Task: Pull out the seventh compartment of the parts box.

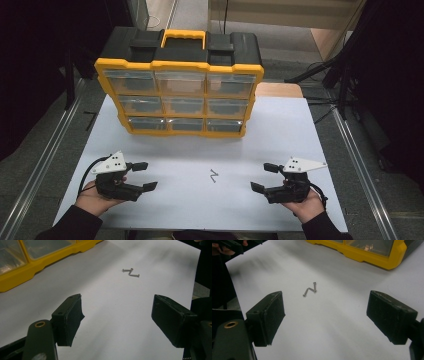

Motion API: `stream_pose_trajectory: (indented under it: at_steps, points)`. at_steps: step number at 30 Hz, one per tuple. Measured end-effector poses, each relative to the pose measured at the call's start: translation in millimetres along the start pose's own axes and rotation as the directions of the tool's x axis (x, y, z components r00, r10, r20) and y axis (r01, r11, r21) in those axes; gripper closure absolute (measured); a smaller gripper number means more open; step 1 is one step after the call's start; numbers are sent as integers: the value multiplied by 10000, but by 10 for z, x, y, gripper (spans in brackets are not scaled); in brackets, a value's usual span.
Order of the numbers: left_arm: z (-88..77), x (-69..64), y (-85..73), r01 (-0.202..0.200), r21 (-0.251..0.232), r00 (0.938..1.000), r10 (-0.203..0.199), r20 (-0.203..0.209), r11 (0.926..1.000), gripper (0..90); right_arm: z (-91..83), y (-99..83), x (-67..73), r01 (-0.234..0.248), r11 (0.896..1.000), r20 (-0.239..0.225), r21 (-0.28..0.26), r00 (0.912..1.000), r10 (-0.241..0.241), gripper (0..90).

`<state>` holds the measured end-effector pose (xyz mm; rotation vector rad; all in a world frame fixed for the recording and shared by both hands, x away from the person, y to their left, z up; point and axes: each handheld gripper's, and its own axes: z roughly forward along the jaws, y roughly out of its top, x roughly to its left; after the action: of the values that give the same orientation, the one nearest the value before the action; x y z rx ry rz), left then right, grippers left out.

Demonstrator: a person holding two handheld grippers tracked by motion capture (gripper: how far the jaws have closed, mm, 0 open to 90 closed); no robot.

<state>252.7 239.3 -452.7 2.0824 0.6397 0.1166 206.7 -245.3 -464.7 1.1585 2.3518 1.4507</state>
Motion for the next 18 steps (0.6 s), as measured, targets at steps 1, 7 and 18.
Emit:
stream_pose_trajectory:
  at_steps: [1,7,18]
  points:
    - [0,-1,0,0,-2,10000,0,1,10000,246,2,-1,-2,55,10000,1,8,10000,-55,156]
    - [5,0,-2,65,55,10000,-65,33,10000,246,10,-1,2,62,10000,3,32,10000,-62,156]
    - [-3,5,0,50,46,10000,-51,55,10000,246,34,-17,3,122,9999,45,18,9999,-122,156]
